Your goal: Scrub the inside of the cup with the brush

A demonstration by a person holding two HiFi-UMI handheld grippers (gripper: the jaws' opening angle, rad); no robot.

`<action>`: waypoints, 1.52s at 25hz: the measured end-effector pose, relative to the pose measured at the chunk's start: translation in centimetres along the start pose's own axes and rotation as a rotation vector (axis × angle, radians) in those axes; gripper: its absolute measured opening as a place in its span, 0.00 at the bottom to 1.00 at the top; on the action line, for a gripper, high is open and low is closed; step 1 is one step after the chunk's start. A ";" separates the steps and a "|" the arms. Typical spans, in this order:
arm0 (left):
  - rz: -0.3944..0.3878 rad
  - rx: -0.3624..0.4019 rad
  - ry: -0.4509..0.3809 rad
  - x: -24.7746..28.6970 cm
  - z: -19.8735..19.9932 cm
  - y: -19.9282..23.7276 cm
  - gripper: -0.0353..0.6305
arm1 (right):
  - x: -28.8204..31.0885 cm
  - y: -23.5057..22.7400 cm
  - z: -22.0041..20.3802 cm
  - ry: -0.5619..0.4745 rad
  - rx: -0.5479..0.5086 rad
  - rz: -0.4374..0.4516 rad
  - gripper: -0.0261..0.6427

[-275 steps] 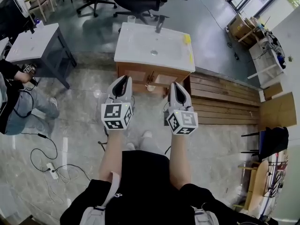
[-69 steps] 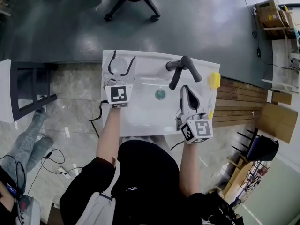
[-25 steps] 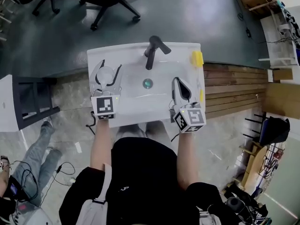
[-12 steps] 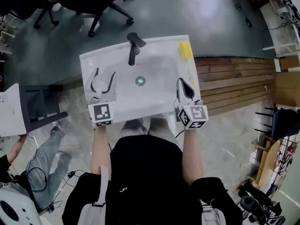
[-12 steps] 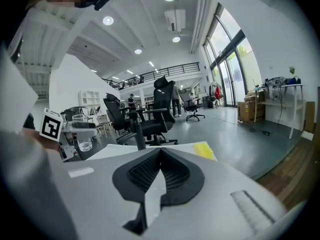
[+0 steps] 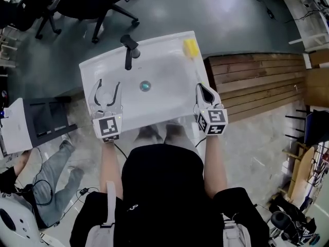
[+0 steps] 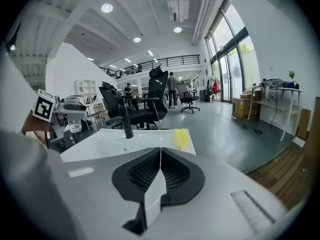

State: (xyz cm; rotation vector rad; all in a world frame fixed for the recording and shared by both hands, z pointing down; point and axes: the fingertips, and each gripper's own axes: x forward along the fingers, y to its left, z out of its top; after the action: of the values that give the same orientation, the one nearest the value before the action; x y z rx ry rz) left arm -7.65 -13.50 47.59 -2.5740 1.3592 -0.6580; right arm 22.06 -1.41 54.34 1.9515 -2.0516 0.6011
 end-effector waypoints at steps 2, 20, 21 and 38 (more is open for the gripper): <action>0.005 0.015 0.008 0.0 0.4 -0.7 0.45 | 0.0 -0.9 -0.8 0.033 -0.010 0.006 0.06; 0.055 0.096 0.072 -1.5 1.6 -5.4 0.45 | 1.2 -4.9 -8.6 0.317 -0.075 0.047 0.18; 0.059 0.093 0.077 -1.6 1.6 -5.6 0.45 | 1.2 -5.0 -8.9 0.325 -0.082 0.053 0.18; 0.125 0.131 0.122 -2.4 2.4 -7.4 0.45 | 3.4 -5.1 -9.5 0.367 -0.111 0.104 0.17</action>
State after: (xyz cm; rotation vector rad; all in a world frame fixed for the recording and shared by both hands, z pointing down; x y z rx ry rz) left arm -2.25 -7.46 47.17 -2.3601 1.4478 -0.8629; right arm 25.92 -0.23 64.88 1.5461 -1.9161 0.7833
